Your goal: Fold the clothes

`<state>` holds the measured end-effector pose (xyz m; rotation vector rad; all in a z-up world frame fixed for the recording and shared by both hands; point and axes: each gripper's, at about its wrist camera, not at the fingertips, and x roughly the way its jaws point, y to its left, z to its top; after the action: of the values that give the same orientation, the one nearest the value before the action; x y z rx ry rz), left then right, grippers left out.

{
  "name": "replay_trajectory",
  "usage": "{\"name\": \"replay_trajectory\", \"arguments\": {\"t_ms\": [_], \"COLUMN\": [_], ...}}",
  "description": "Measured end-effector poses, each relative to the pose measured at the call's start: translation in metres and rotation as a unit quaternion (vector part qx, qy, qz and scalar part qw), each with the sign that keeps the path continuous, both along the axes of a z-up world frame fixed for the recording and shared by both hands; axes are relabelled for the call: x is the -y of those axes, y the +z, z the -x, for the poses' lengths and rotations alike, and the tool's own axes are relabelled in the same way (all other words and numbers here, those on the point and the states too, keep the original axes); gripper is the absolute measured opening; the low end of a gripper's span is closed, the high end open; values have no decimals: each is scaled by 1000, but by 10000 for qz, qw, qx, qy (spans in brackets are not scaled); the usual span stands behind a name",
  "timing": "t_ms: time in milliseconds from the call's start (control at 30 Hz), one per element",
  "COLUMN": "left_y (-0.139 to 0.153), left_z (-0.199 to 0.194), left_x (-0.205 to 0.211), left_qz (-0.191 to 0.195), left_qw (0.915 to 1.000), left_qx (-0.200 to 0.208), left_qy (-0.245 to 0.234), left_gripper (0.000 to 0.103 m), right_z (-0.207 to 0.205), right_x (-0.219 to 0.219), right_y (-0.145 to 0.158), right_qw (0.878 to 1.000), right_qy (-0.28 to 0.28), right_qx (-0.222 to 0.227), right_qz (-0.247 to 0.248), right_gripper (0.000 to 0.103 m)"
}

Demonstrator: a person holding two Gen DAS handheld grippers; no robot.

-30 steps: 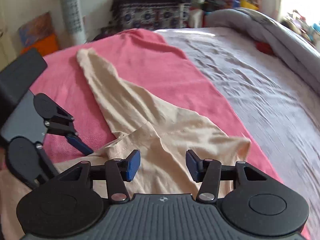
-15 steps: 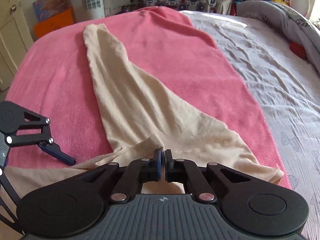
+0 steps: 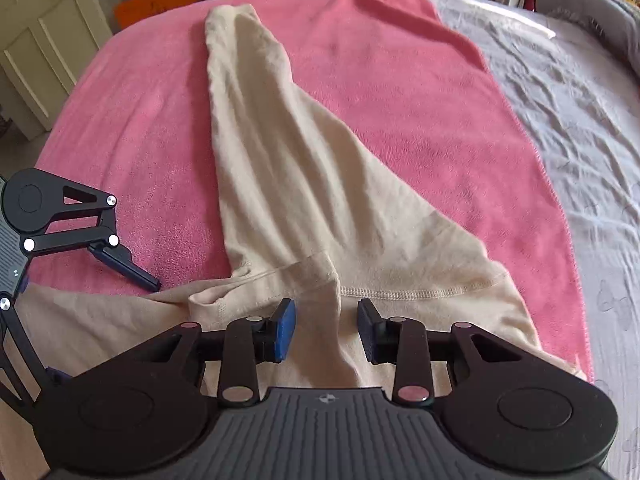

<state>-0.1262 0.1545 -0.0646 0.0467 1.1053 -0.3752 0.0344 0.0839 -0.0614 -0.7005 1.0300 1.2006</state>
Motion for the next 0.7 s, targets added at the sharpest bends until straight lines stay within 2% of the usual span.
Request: {"name": "replay_trajectory", "arguments": {"t_ms": [33, 100, 233, 333, 433, 533, 633, 667, 700], "left_y": [0, 0, 1, 1, 1, 1, 4, 7, 12], "left_z": [0, 2, 2, 1, 2, 2, 0, -2, -4], "left_x": [1, 2, 1, 0, 0, 1, -1, -3, -7], "left_qz": [-14, -57, -37, -35, -70, -83, -75, -63, -44], "left_qw": [10000, 10000, 10000, 10000, 10000, 10000, 9999, 9999, 9999], "left_qx": [13, 41, 26, -6, -6, -19, -91, -103, -102], "left_qy": [-9, -28, -20, -42, -64, -50, 1, 49, 124], "left_gripper": [86, 87, 87, 87, 87, 87, 86, 83, 81], "right_z": [-1, -1, 6, 0, -18, -30, -39, -37, -34], "right_x": [-1, 0, 6, 14, 19, 12, 4, 9, 15], "right_y": [-2, 3, 19, 38, 49, 37, 10, 12, 16], "right_qw": [10000, 9998, 9985, 9941, 9879, 9846, 9827, 9793, 9749], "right_qy": [-84, -209, -416, -835, -1302, -1501, -1698, -1856, -2027], "right_qx": [-13, -11, 271, 493, 382, 502, 557, 530, 497], "right_qz": [25, -41, -224, -492, -753, -740, -479, -606, -772], "right_gripper": [29, 4, 3, 3, 3, 3, 5, 7, 13]}}
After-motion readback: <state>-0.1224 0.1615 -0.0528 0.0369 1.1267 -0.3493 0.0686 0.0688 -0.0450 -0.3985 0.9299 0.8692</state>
